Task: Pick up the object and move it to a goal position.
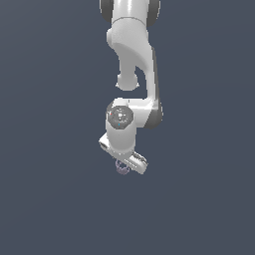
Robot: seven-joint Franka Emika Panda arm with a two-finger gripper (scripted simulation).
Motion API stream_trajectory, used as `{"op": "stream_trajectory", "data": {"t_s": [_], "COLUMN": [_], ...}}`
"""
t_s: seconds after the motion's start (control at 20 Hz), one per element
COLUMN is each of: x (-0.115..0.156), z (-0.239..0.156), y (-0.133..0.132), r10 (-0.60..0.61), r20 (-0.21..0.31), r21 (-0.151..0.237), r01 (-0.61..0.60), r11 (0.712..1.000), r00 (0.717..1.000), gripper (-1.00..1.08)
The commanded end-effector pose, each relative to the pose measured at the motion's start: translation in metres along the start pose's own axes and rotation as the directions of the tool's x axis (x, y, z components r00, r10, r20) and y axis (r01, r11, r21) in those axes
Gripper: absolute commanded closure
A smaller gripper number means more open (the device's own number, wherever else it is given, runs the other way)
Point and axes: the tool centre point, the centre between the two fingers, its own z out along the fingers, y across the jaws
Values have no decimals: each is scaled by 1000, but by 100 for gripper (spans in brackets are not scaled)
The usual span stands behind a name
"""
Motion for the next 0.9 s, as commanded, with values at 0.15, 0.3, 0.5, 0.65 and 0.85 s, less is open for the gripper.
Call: {"op": "stream_trajectory", "data": {"t_s": [0.15,0.3,0.5,0.65,0.85], "x": [-1,0,1,1,1], "z": [25,28,27,27,27], "y": [0,0,0,0,0], "r10": [2,3,3,3,3], "r20": [1,1,1,1,1], "r21": [-1,-1,-1,-1,-1], "r01": [-2,-3,-3,-3,-3], "r11": [1000,1000,1000,1000,1000], "r00": [1000,1000,1000,1000,1000], "gripper": [-92,-92,108,108,108]}}
